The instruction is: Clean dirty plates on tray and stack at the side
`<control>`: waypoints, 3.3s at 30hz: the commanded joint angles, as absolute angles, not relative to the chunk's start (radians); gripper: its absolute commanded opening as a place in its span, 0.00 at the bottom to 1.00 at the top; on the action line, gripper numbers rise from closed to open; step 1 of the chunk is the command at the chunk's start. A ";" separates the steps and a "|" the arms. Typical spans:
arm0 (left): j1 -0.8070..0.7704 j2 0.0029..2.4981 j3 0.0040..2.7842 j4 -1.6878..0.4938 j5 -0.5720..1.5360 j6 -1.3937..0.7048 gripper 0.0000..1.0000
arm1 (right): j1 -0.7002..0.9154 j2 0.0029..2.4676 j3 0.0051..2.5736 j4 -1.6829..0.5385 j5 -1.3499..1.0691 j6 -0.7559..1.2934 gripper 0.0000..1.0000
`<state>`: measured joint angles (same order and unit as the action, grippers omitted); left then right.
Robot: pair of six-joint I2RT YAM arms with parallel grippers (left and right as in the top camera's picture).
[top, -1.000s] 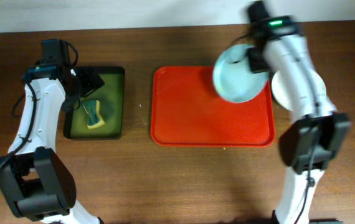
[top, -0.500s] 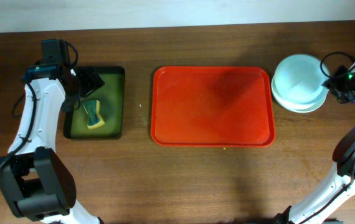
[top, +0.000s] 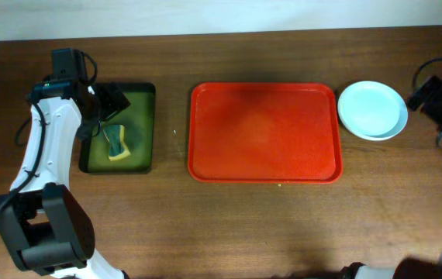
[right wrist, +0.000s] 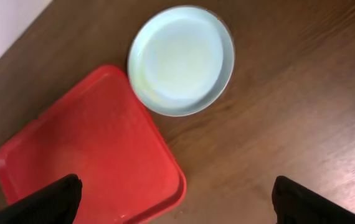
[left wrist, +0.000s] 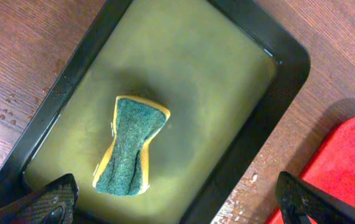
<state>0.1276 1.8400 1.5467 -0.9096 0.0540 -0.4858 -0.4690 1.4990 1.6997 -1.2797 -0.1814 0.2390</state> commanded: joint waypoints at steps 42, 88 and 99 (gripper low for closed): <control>0.134 1.834 1.553 -0.911 0.064 -0.469 0.99 | 0.039 0.003 0.049 -0.048 -0.066 0.082 0.98; 0.133 1.746 1.542 -0.975 -0.038 -0.451 0.99 | 0.019 0.003 0.006 -0.082 0.012 -0.015 0.98; 0.053 0.820 0.607 -0.289 0.073 -0.234 0.99 | 0.019 0.003 0.006 -0.082 0.012 -0.015 0.98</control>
<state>0.0582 1.0859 0.8284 -0.4084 -0.0330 -0.3435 0.0250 0.0120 0.0139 -0.0788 0.0074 -0.0086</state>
